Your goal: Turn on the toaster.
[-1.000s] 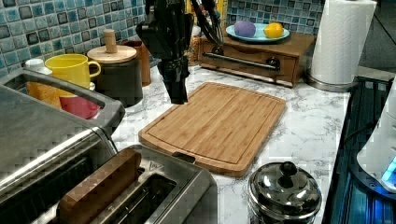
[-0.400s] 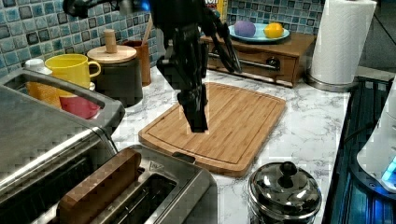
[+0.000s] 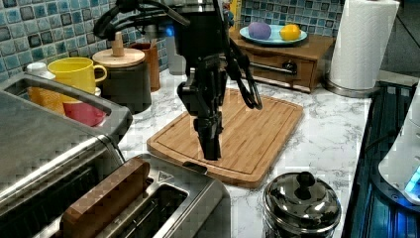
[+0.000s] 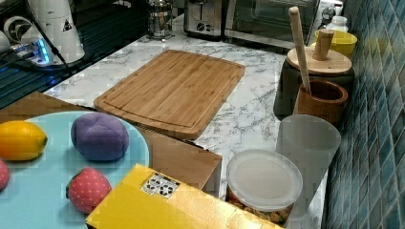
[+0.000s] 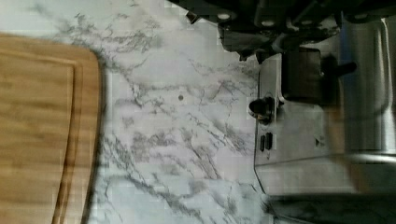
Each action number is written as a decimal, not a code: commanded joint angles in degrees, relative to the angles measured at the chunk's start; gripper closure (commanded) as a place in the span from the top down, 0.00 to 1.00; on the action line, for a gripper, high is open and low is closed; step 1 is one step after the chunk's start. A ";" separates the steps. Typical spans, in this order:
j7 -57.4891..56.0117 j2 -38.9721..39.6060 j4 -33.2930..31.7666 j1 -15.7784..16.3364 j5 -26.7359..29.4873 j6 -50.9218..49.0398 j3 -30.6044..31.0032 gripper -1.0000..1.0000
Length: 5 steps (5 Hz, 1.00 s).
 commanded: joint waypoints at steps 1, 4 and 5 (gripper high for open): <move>-4.62 -6.20 0.72 1.85 8.63 2.59 -1.49 0.00; -8.05 -2.98 1.03 2.30 12.57 3.67 -1.30 0.00; -6.10 -4.72 -0.46 2.16 13.66 8.50 -0.53 0.00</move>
